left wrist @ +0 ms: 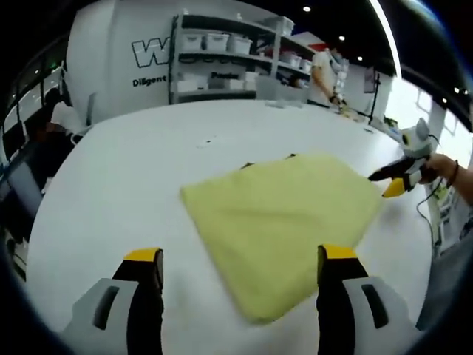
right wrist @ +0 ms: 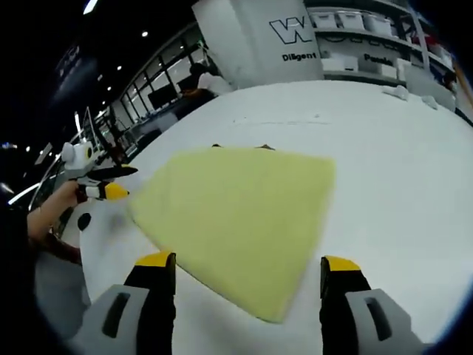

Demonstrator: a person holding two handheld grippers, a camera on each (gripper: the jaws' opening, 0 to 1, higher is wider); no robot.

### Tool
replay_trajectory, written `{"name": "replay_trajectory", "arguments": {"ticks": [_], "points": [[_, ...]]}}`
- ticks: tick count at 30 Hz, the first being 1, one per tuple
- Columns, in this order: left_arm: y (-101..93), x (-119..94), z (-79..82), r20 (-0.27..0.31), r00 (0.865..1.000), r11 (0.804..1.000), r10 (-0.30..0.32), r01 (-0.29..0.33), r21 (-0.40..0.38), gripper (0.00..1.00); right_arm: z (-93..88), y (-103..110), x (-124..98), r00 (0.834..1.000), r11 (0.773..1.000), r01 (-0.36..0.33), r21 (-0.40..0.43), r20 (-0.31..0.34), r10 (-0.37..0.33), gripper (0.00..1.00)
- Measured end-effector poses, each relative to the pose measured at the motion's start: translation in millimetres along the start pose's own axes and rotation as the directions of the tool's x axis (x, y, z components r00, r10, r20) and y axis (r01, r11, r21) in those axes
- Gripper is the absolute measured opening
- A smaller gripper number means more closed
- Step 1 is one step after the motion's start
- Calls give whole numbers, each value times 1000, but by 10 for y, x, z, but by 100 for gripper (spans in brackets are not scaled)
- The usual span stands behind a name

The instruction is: Fold the garment on the visible template until the final outline fits inside the template.

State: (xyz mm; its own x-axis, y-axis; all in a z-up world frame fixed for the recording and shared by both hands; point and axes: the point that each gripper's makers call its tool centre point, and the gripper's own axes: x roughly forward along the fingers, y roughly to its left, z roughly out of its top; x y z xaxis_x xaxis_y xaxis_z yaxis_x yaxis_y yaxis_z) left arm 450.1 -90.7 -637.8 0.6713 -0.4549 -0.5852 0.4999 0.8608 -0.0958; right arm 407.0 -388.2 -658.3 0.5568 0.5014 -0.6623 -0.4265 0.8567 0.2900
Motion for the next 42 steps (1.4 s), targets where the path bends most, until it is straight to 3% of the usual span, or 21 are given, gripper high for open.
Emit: {"name": "replay_trajectory", "arguments": {"ticks": [6, 10, 16, 22, 27, 33, 42], "points": [[-54, -108, -146, -25, 999, 999, -24, 25, 39, 69, -93, -2, -26, 1000, 1000, 7, -9, 18, -7, 65], [-114, -148, -285, -60, 997, 997, -57, 60, 46, 60, -119, 5, -23, 999, 1000, 7, 1, 37, -7, 62], [-186, -168, -381, -65, 993, 994, -96, 99, 41, 49, -178, 39, -39, 1000, 1000, 4, -13, 26, -3, 57], [-198, -182, -468, -83, 992, 993, -97, 102, 54, 39, -242, 15, -67, 1000, 995, 23, -100, 12, -22, 41], [-163, -170, -512, -84, 992, 994, -92, 97, 55, 23, -258, -38, -90, 999, 983, 46, -177, 7, -46, 28], [-145, -130, -502, -82, 992, 993, -101, 106, 60, 12, -240, -106, -117, 997, 986, 73, -152, 22, -70, 14], [-204, -141, -517, -125, 986, 968, -108, 133, 212, 1, -238, -133, -151, 997, 980, 81, -184, 15, -80, 6]]}}
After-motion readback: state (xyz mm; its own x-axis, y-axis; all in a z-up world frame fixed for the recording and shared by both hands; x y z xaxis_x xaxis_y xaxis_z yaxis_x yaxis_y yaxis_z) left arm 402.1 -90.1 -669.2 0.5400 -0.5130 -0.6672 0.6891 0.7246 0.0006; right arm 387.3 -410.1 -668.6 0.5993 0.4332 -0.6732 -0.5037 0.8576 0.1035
